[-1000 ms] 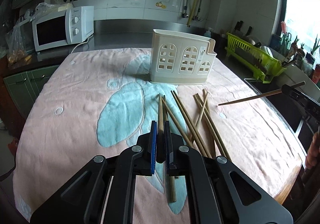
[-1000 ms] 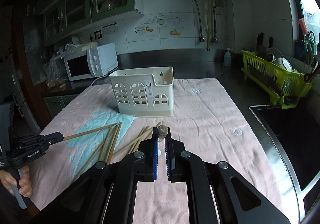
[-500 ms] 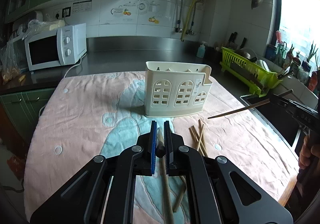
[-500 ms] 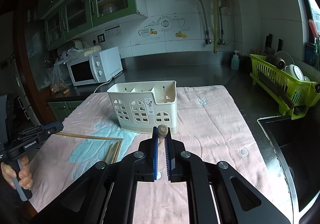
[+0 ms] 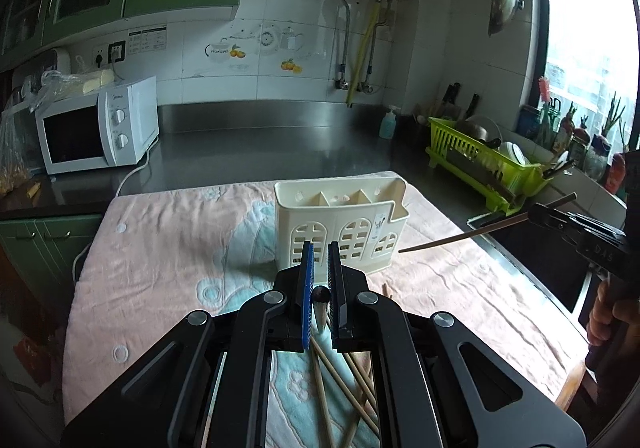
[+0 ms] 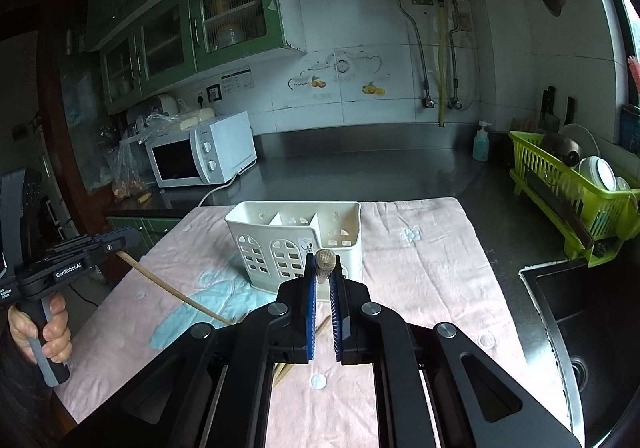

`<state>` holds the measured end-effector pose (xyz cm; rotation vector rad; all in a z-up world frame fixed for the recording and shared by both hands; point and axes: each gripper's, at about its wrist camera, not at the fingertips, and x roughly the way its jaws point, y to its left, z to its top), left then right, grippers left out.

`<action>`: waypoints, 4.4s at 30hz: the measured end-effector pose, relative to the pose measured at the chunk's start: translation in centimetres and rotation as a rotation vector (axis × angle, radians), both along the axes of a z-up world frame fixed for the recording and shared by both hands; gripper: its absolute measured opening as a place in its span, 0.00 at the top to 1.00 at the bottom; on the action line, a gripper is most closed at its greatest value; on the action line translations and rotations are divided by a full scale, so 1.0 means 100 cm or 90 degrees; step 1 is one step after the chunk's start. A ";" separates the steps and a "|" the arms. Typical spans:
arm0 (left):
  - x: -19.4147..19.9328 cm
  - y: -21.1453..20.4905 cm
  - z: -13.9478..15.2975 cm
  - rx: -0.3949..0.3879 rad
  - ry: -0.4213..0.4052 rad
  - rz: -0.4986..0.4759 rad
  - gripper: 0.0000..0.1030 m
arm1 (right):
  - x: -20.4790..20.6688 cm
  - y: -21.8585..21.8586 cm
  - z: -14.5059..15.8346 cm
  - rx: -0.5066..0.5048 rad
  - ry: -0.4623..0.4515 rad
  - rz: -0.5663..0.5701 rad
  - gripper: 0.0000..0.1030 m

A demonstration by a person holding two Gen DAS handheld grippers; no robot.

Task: Organize utensils
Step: 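Lift both held chopsticks and carry them over the white utensil holder, then open both tools to drop the chopsticks into the holder, then move both open tools back down to the loose chopsticks, then close the left tool on a chopstick while the right tool grasps another chopstick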

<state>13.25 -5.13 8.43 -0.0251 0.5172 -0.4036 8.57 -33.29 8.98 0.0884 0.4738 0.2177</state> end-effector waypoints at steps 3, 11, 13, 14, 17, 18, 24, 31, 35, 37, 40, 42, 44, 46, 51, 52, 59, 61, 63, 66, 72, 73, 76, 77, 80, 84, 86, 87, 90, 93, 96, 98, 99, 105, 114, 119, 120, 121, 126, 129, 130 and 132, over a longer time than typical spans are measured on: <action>0.008 -0.003 0.014 0.001 -0.004 -0.009 0.95 | 0.007 -0.001 0.013 -0.008 -0.008 0.009 0.94; 0.024 -0.014 0.060 0.014 -0.051 -0.013 0.95 | 0.029 -0.005 0.050 -0.037 -0.024 0.021 0.94; 0.030 -0.017 0.073 0.014 -0.065 -0.013 0.95 | 0.036 -0.006 0.055 -0.045 -0.022 0.023 0.94; 0.032 -0.018 0.081 0.015 -0.075 -0.010 0.96 | 0.041 -0.006 0.056 -0.048 -0.018 0.025 0.94; 0.045 -0.021 0.106 0.012 -0.099 -0.002 0.95 | 0.055 -0.007 0.060 -0.050 -0.006 0.032 0.94; 0.049 -0.023 0.115 0.012 -0.109 0.000 0.95 | 0.059 -0.007 0.061 -0.054 -0.002 0.033 0.94; 0.081 -0.036 0.153 0.002 -0.166 0.020 0.95 | 0.084 -0.005 0.056 -0.069 0.020 0.040 0.94; 0.123 -0.058 0.158 -0.003 -0.188 0.034 0.95 | 0.109 -0.005 0.043 -0.090 0.055 0.045 0.94; 0.147 -0.061 0.143 -0.007 -0.149 0.041 0.95 | 0.121 -0.004 0.033 -0.097 0.076 0.050 0.94; 0.158 -0.059 0.131 -0.013 -0.119 0.039 0.95 | 0.126 -0.002 0.028 -0.097 0.086 0.054 0.94; 0.169 -0.055 0.113 -0.016 -0.085 0.039 0.95 | 0.132 -0.002 0.022 -0.091 0.092 0.054 0.94; 0.173 -0.053 0.107 -0.018 -0.073 0.036 0.95 | 0.136 -0.001 0.018 -0.086 0.094 0.053 0.94; 0.171 -0.052 0.100 -0.016 -0.069 0.035 0.90 | 0.139 0.000 0.015 -0.084 0.096 0.052 0.93; 0.165 -0.052 0.098 -0.008 -0.072 0.036 0.83 | 0.140 0.001 0.015 -0.085 0.089 0.046 0.92; 0.142 -0.047 0.098 -0.002 -0.084 0.045 0.56 | 0.128 0.002 0.025 -0.100 0.054 0.026 0.74; 0.137 -0.044 0.099 -0.005 -0.083 0.044 0.56 | 0.122 0.002 0.028 -0.102 0.045 0.022 0.73; 0.084 -0.021 0.090 0.003 -0.082 0.065 0.48 | 0.071 0.006 0.035 -0.097 0.008 0.022 0.70; 0.066 -0.015 0.081 0.013 -0.076 0.074 0.45 | 0.052 0.011 0.027 -0.089 0.007 0.029 0.70; 0.049 -0.008 0.070 0.024 -0.069 0.082 0.44 | 0.035 0.016 0.016 -0.076 0.018 0.040 0.70; 0.027 0.004 0.053 0.023 -0.053 0.091 0.41 | 0.010 0.024 -0.008 -0.057 0.039 0.053 0.69; -0.015 0.026 0.010 0.029 -0.020 0.119 0.34 | -0.033 0.043 -0.069 -0.026 0.106 0.068 0.69; -0.020 0.029 0.003 0.029 -0.016 0.125 0.33 | -0.039 0.045 -0.079 -0.023 0.119 0.069 0.69; -0.034 0.038 -0.014 0.026 -0.005 0.140 0.33 | -0.055 0.052 -0.105 0.014 0.158 0.077 0.69; -0.038 0.040 -0.018 0.025 -0.005 0.148 0.32 | -0.059 0.056 -0.112 0.021 0.169 0.081 0.69; -0.047 0.045 -0.031 0.021 0.001 0.163 0.30 | -0.069 0.070 -0.129 0.022 0.191 0.094 0.69; -0.057 0.050 -0.043 0.029 0.005 0.177 0.27 | -0.076 0.083 -0.151 0.038 0.227 0.109 0.69; -0.061 0.052 -0.047 0.028 0.010 0.181 0.26 | -0.078 0.090 -0.160 0.041 0.241 0.118 0.69; -0.063 0.053 -0.049 0.027 0.012 0.180 0.25 | -0.078 0.091 -0.161 0.040 0.245 0.120 0.69; -0.067 0.054 -0.056 0.034 0.020 0.183 0.22 | -0.079 0.092 -0.166 0.033 0.252 0.117 0.69; -0.070 0.055 -0.064 0.036 0.033 0.185 0.22 | -0.077 0.088 -0.167 0.032 0.257 0.110 0.70; -0.073 0.056 -0.072 0.034 0.049 0.181 0.21 | -0.078 0.085 -0.166 0.036 0.257 0.107 0.70; -0.076 0.054 -0.078 0.035 0.059 0.172 0.21 | -0.078 0.085 -0.164 0.033 0.253 0.108 0.70; -0.079 0.051 -0.083 0.036 0.065 0.164 0.21 | -0.078 0.085 -0.163 0.032 0.251 0.108 0.70; -0.097 0.032 -0.115 0.026 0.120 0.111 0.22 | -0.077 0.071 -0.159 0.036 0.244 0.087 0.70; -0.111 -0.008 -0.150 -0.021 0.197 0.060 0.46 | -0.078 0.051 -0.151 0.046 0.223 0.064 0.70; -0.111 -0.032 -0.163 -0.051 0.232 0.043 0.63 | -0.078 0.042 -0.152 0.053 0.223 0.058 0.70; -0.110 -0.035 -0.166 -0.057 0.240 0.041 0.64 | -0.079 0.041 -0.153 0.054 0.223 0.058 0.70; -0.108 -0.037 -0.168 -0.061 0.247 0.043 0.65 | -0.079 0.039 -0.153 0.056 0.223 0.058 0.70; -0.099 -0.043 -0.181 -0.084 0.282 0.061 0.74 | -0.079 0.033 -0.155 0.065 0.223 0.058 0.70; -0.096 -0.042 -0.185 -0.101 0.296 0.072 0.77 | -0.079 0.031 -0.156 0.068 0.224 0.059 0.70; -0.095 -0.042 -0.186 -0.105 0.298 0.075 0.78 | -0.078 0.030 -0.156 0.068 0.224 0.060 0.70; -0.096 -0.042 -0.186 -0.113 0.300 0.074 0.86 | -0.078 0.030 -0.157 0.070 0.225 0.060 0.70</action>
